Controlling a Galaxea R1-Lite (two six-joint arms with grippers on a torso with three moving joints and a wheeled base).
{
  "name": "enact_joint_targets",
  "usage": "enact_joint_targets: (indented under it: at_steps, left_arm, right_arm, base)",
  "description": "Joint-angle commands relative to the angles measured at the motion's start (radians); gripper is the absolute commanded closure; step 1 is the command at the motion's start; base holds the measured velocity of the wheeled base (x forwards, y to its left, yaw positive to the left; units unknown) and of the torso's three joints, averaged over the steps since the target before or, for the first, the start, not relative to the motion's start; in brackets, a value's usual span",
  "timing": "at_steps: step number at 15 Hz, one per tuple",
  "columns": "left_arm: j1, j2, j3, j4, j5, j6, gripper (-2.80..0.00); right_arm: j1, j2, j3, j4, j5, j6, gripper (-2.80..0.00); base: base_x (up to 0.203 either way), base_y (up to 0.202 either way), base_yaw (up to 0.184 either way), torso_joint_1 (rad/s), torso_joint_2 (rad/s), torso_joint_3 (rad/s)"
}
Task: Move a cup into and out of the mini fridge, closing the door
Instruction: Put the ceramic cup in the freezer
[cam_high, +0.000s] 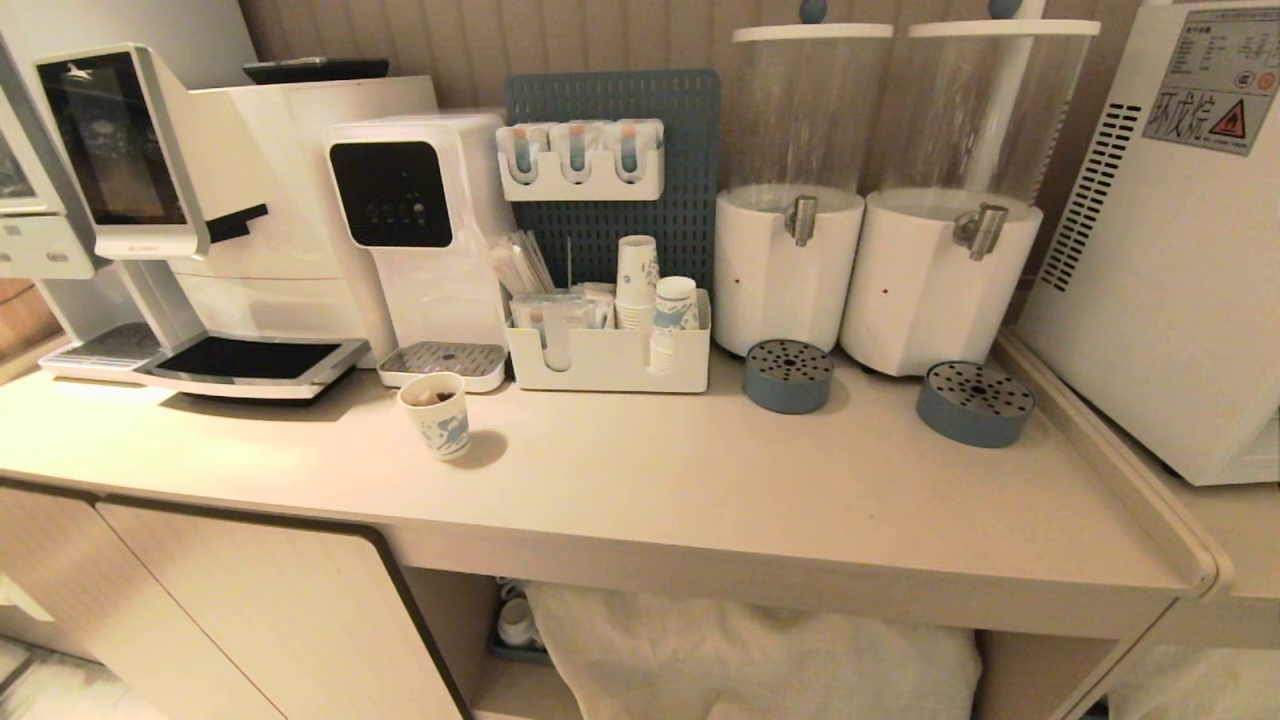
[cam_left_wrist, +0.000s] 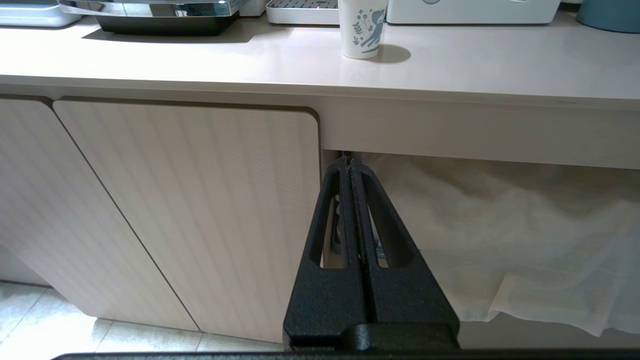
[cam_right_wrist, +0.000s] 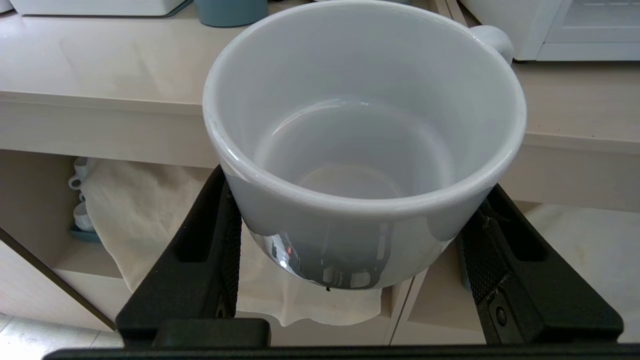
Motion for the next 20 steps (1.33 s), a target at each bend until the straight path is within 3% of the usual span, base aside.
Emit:
enact_joint_targets:
  at_steps: [1,7,20]
  left_arm:
    - [0.000,0.002,0.000,-0.001,0.001,0.001,0.00]
    - [0.000,0.003,0.000,-0.001,0.004,0.001,0.00]
    - [0.000,0.002,0.000,0.002,0.006,0.001,0.00]
  right_arm:
    - [0.000,0.002,0.000,0.001,0.000,-0.001,0.00]
    - [0.000,0.003,0.000,0.001,-0.003,-0.001,0.00]
    - [0.000,0.003,0.000,0.001,-0.001,-0.001,0.00]
  base:
    - [0.000,0.000,0.000,0.000,0.00,0.000]
    - [0.000,-0.024,0.006,-0.001,0.00,0.002]
    - [0.000,-0.194,-0.010,0.001,0.00,0.002]
